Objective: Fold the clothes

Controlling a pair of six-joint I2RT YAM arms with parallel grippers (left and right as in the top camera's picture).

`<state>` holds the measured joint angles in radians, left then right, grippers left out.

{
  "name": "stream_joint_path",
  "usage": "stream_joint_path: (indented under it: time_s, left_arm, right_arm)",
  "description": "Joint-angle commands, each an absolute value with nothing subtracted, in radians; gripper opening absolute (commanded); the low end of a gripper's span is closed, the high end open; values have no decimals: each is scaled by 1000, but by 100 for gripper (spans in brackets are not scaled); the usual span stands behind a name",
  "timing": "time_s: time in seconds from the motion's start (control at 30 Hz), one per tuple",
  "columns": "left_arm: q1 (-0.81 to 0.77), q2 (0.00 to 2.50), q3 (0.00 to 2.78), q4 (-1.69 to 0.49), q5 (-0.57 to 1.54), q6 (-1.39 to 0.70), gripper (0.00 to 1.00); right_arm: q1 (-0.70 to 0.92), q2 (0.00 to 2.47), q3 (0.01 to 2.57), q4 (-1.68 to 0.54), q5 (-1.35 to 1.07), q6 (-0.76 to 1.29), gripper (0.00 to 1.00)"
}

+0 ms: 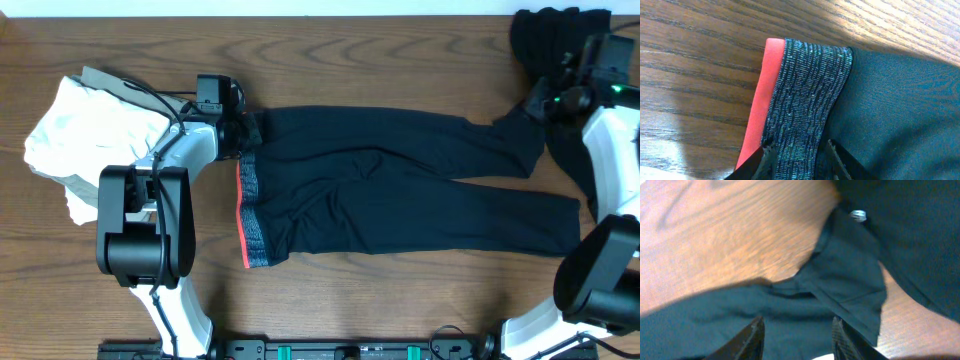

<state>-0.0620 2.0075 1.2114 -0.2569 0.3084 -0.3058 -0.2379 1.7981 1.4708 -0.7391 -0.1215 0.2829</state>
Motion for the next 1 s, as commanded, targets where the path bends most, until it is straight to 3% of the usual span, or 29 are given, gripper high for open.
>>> stream_joint_path:
  time_s: [0.0,0.37,0.97]
  left_arm:
    - [-70,2095,1135,-329,284,-300,36]
    - [-70,2095,1135,-332,284,-300,36]
    - [-70,2095,1135,-332,284,-300,36]
  right_arm:
    - [-204,1868,1474,-744,-90,159,43]
    - [-196,2078,1474,-648,-22,159,40]
    - [-188,2133,1474,-561,-19,159,44]
